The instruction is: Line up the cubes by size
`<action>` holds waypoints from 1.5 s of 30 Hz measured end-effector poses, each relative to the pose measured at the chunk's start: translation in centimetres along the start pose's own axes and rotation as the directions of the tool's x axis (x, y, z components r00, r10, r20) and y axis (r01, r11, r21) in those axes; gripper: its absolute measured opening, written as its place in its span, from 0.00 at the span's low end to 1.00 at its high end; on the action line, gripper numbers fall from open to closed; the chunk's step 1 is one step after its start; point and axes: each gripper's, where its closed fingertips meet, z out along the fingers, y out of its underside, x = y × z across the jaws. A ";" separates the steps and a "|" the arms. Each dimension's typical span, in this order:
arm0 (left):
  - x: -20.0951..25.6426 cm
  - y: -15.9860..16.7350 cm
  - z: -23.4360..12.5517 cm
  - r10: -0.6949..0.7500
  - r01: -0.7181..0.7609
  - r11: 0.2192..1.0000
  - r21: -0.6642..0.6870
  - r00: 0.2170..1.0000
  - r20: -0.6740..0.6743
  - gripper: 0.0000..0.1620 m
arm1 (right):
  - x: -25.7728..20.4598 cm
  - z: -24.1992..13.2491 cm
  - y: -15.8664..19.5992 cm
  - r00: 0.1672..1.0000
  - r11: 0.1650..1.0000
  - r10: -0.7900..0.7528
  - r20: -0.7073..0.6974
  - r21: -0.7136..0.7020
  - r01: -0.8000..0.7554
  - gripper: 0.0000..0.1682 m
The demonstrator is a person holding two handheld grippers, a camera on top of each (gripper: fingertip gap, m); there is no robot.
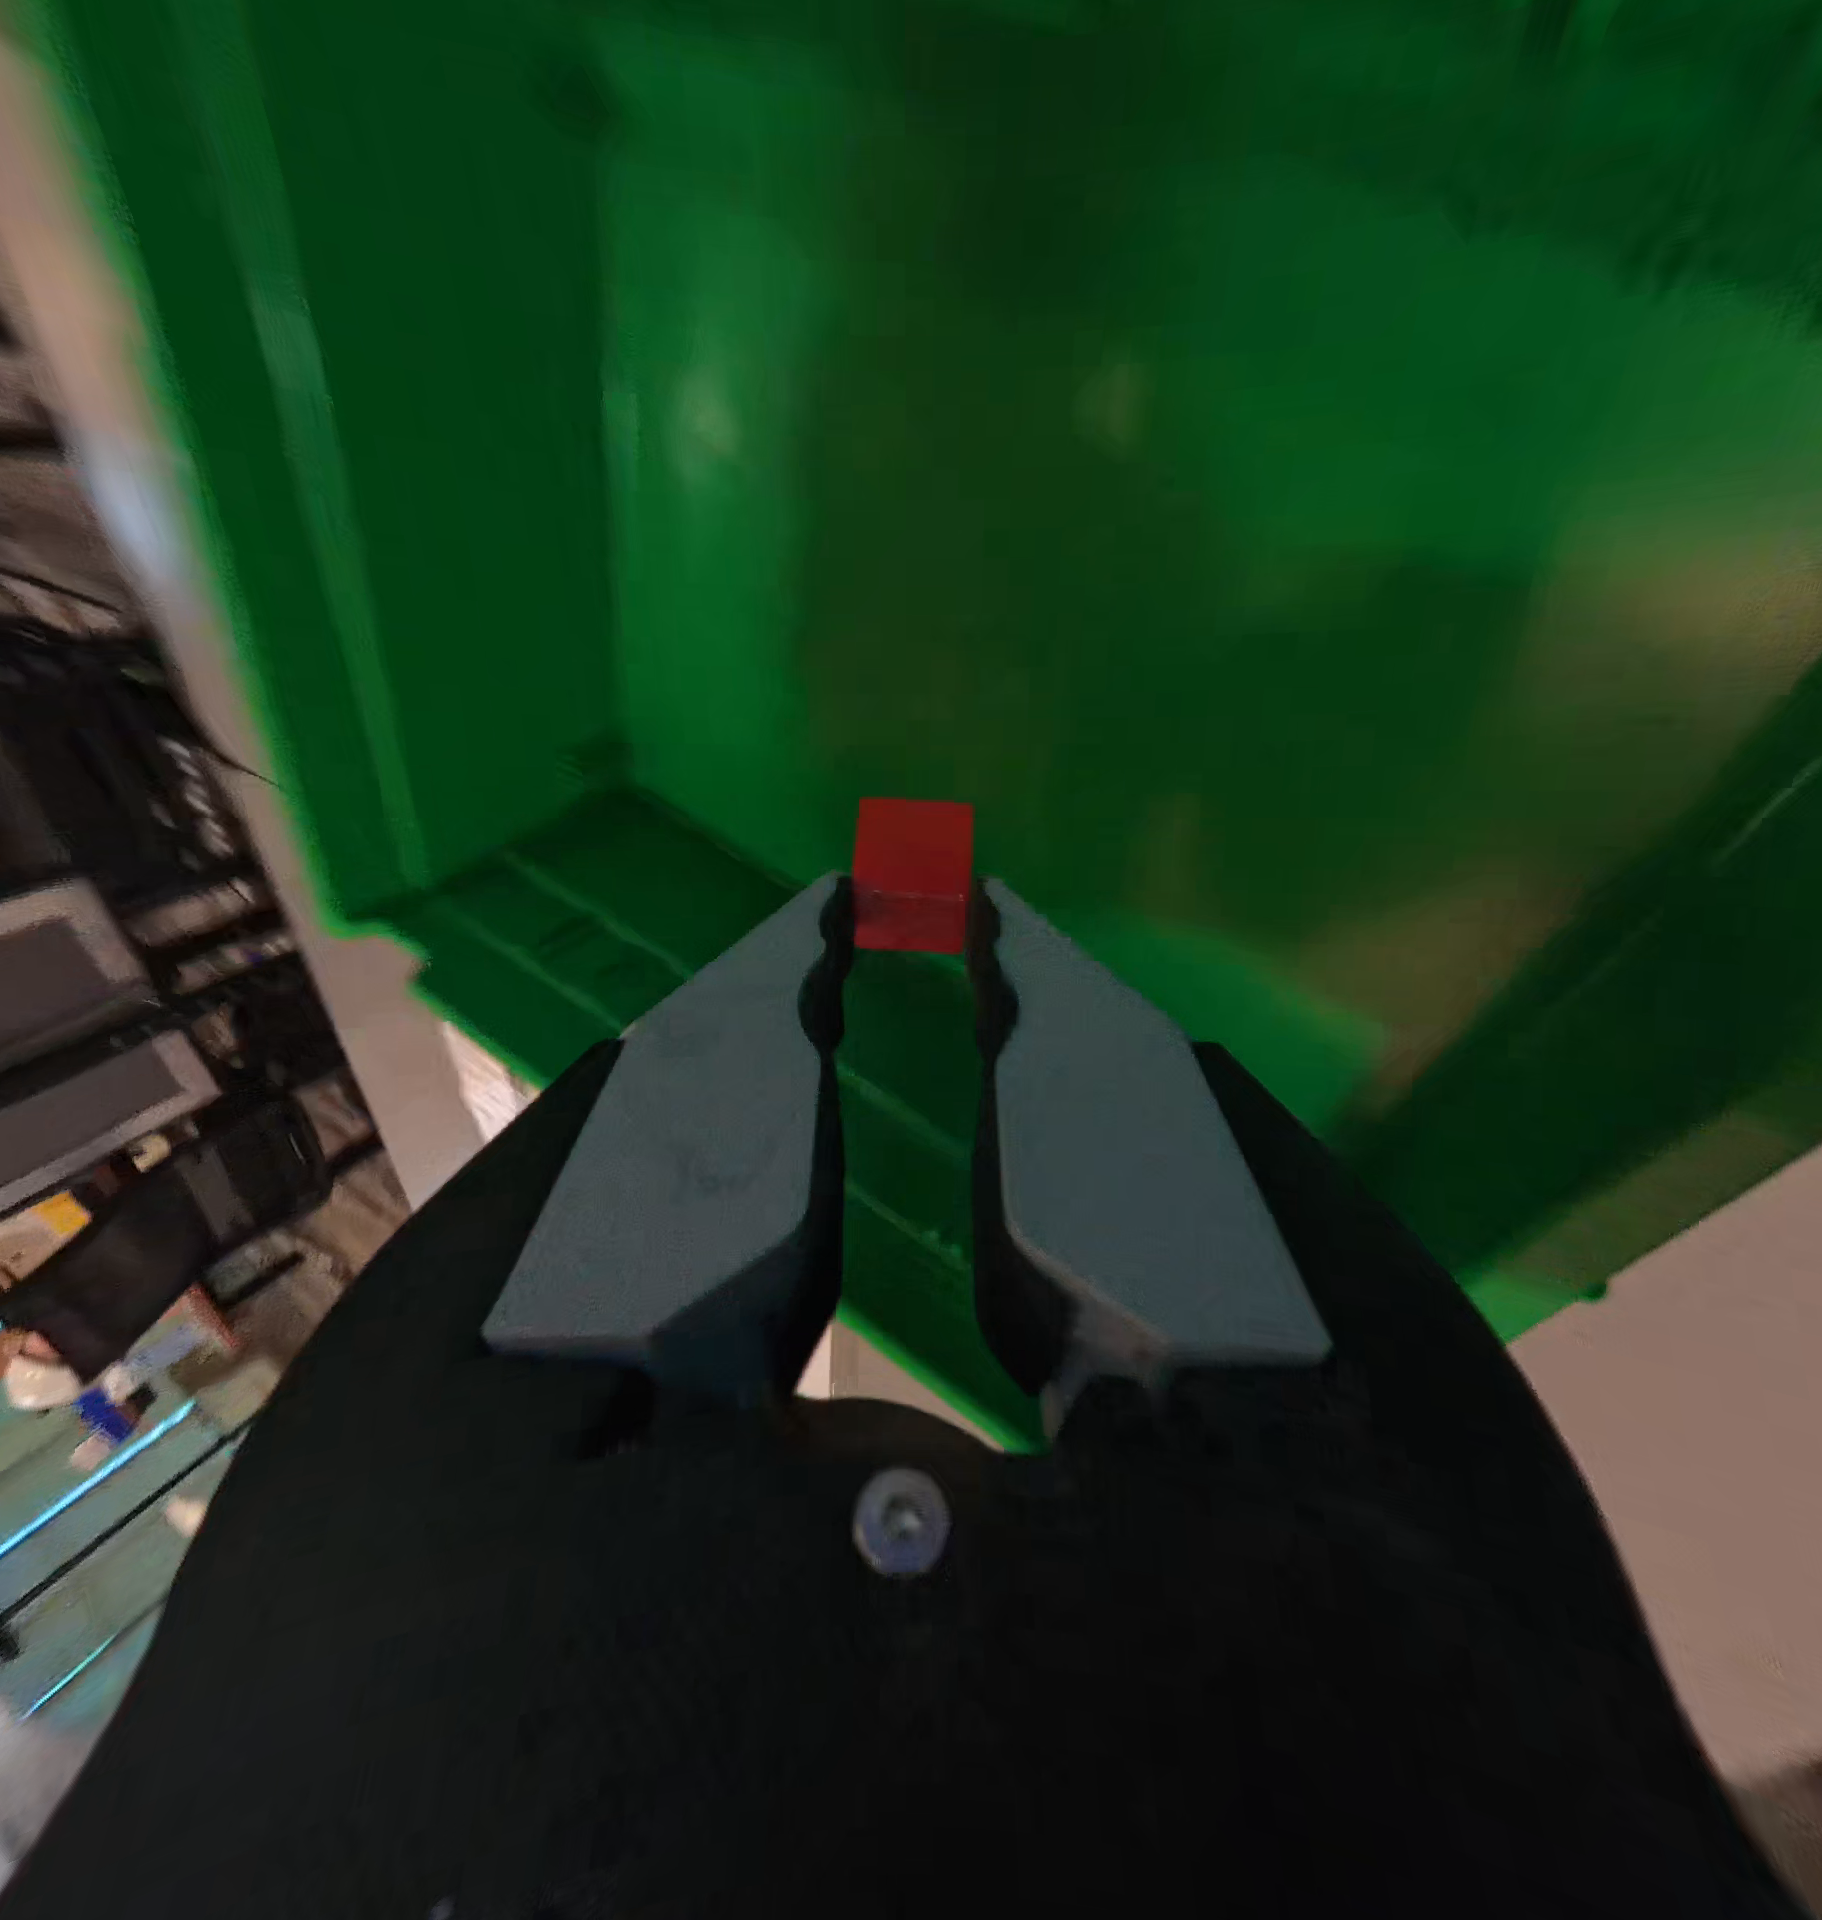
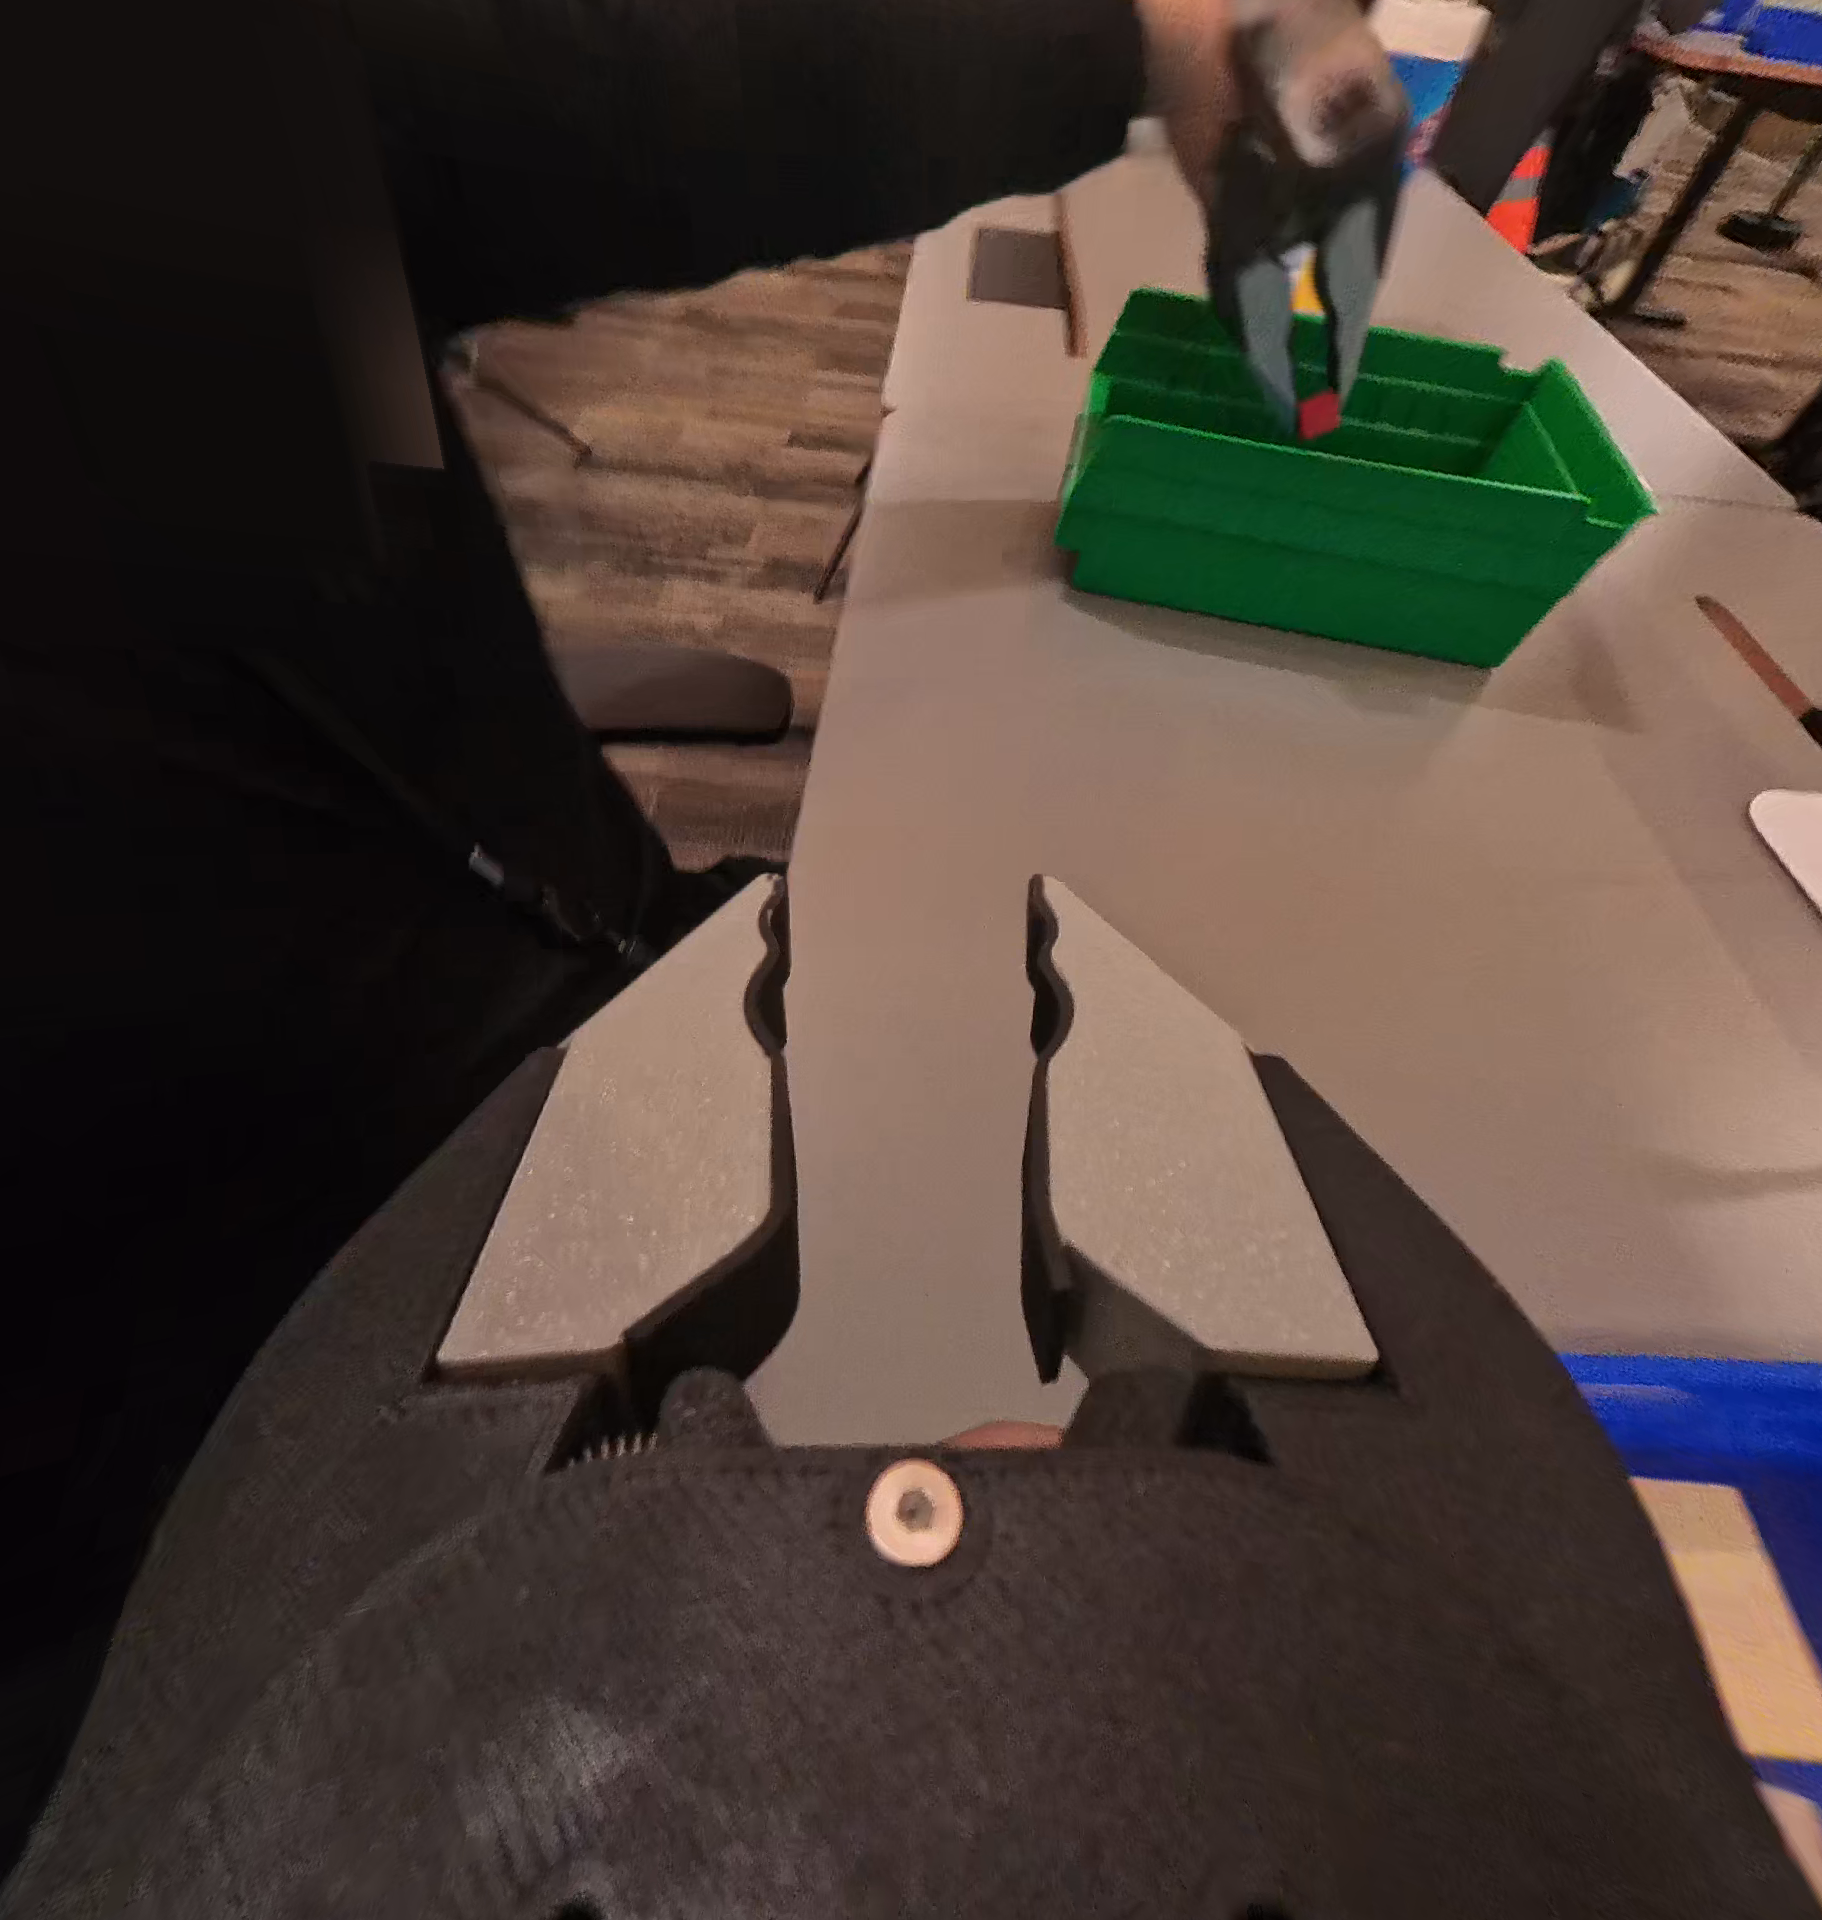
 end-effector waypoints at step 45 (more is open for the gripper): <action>17.8 -26.3 -11.2 -0.471 0.323 0.365 0.873 0.873 -0.126 0.05 | 15.5 -16.3 17.8 0.890 0.507 -0.042 -0.453 -0.777 -0.372 0.12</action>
